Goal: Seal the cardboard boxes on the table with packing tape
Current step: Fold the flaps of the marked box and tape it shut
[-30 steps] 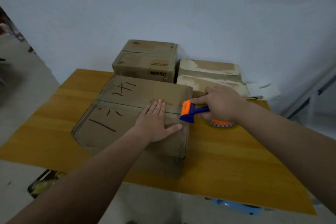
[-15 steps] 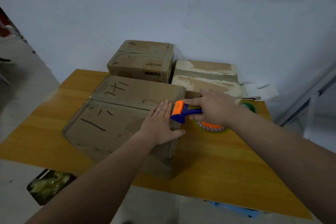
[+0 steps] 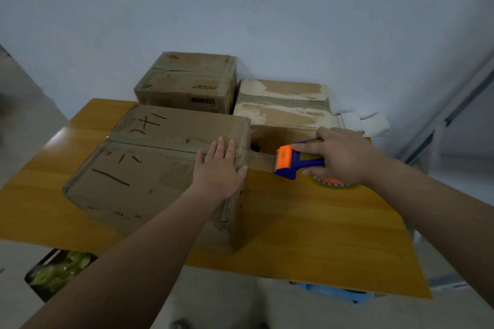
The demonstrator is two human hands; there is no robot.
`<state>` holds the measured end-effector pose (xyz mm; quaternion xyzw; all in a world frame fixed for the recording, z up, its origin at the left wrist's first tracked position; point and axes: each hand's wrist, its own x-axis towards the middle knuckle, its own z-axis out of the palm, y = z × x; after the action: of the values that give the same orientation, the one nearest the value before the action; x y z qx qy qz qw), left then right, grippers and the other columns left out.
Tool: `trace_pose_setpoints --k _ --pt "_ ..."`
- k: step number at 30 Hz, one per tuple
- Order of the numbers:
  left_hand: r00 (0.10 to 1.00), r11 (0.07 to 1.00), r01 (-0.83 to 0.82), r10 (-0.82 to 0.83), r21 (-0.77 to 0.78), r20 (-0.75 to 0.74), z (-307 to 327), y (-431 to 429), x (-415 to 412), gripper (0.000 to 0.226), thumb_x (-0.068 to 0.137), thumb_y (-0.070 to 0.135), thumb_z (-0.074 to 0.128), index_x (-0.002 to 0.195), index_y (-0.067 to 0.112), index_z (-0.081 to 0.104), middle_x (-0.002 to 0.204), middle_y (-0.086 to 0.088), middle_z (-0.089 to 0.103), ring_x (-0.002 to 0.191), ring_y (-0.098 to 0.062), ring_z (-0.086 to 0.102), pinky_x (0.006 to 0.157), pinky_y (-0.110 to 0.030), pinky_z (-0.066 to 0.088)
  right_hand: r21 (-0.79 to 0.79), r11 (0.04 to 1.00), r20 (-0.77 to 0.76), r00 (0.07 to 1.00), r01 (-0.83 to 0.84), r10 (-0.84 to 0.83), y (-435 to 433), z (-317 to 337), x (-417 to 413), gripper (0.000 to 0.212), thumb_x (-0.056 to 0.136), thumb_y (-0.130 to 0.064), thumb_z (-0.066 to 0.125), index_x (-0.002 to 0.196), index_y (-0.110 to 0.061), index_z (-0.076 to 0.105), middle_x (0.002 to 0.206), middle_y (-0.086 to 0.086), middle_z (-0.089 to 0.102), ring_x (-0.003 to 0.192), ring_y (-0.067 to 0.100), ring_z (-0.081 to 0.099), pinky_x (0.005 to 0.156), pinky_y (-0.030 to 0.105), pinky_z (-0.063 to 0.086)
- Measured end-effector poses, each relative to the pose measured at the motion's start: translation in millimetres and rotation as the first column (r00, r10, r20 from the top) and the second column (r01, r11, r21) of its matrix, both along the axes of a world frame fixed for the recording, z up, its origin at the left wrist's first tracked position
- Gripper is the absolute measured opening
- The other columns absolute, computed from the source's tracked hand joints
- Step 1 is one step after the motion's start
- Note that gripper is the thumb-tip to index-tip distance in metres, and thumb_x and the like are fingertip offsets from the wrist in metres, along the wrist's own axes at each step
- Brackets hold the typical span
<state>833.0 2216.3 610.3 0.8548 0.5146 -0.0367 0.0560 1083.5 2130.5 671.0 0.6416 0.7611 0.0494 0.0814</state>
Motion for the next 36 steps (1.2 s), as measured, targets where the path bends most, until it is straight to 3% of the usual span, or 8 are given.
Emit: trace_pose_setpoints --k 12,17,23,26,28,30,33,36 --pt "0.998 1.0 -0.014 0.013 0.018 0.066 -5 -2 -3 0.071 0.095 0.057 0.023 0.151 0.021 -0.004 0.159 -0.005 -0.007 0.145 -0.019 -0.006 0.116 -0.044 -0.001 -0.163 0.985 -0.038 0.998 0.05 -0.057 11 -29 -30 0.06 0.088 -0.063 0.046 0.143 -0.046 0.029 0.096 0.0 0.037 0.096 0.025 0.048 0.069 0.031 0.031" --pt "0.999 1.0 -0.023 0.023 0.006 0.046 -5 -2 -1 0.07 0.096 0.055 0.024 0.151 0.021 -0.004 0.159 -0.005 -0.007 0.145 -0.019 -0.006 0.117 -0.045 0.0 -0.269 0.96 -0.024 0.996 0.081 -0.091 29 -20 -62 0.055 0.089 -0.054 0.053 0.14 -0.037 0.042 0.115 0.005 0.051 0.101 0.027 0.052 0.075 0.033 0.04" --pt "0.999 1.0 -0.013 0.014 -0.018 0.046 -4 -1 -3 0.071 0.095 0.058 0.021 0.15 0.022 -0.005 0.159 -0.005 -0.008 0.145 -0.019 -0.006 0.117 -0.044 -0.002 -0.371 0.909 0.289 0.954 0.19 -0.081 32 -27 -80 0.024 0.089 -0.04 0.061 0.091 -0.017 0.053 0.076 0.001 0.046 0.083 0.024 0.054 0.069 0.034 0.041" --pt "0.998 1.0 -0.009 0.01 -0.019 0.068 -7 2 -5 0.072 0.094 0.061 0.019 0.15 0.023 -0.006 0.158 -0.004 -0.01 0.145 -0.018 -0.009 0.115 -0.042 -0.006 -0.397 0.874 -0.003 0.951 0.281 -0.308 14 -72 -49 0.032 0.091 -0.048 0.054 0.103 -0.019 0.058 0.08 0.0 0.053 0.078 0.019 0.057 0.063 0.03 0.045" --pt "0.997 1.0 -0.007 0.008 -0.014 0.079 -9 3 -5 0.072 0.094 0.062 0.017 0.15 0.023 -0.007 0.158 -0.003 -0.011 0.145 -0.018 -0.01 0.114 -0.041 -0.008 -0.434 0.828 -0.383 0.759 0.356 -0.527 6 -97 -33 0.04 0.094 -0.048 0.049 0.124 -0.021 0.055 0.085 0.003 0.059 0.073 0.018 0.056 0.06 0.029 0.042" --pt "0.997 1.0 -0.007 0.007 -0.009 0.082 -11 2 -5 0.073 0.094 0.062 0.018 0.15 0.023 -0.006 0.159 -0.003 -0.01 0.145 -0.018 -0.01 0.114 -0.041 -0.008 -0.515 0.739 -0.597 0.437 0.435 -0.673 1 -119 -27 0.055 0.095 -0.05 0.046 0.141 -0.02 0.041 0.107 0.009 0.061 0.085 0.023 0.057 0.069 0.034 0.045" --pt "0.995 1.0 -0.012 0.012 -0.005 0.094 -10 0 -5 0.073 0.094 0.062 0.019 0.151 0.023 -0.005 0.159 -0.003 -0.009 0.145 -0.017 -0.01 0.114 -0.04 -0.008 -0.6 0.611 -0.71 0.007 0.517 -0.704 -4 -148 -34 0.067 0.095 -0.052 0.043 0.151 -0.021 0.022 0.137 0.015 0.048 0.104 0.032 0.052 0.086 0.045 0.045" --pt "0.995 1.0 -0.021 0.021 -0.002 0.101 -11 0 -5 0.073 0.094 0.062 0.019 0.15 0.023 -0.005 0.159 -0.002 -0.009 0.145 -0.016 -0.01 0.114 -0.04 -0.009 -0.66 0.49 -0.703 -0.237 0.569 -0.671 -6 -170 -44 0.068 0.098 -0.048 0.042 0.151 -0.013 0.017 0.135 0.016 0.047 0.11 0.038 0.051 0.091 0.051 0.044"
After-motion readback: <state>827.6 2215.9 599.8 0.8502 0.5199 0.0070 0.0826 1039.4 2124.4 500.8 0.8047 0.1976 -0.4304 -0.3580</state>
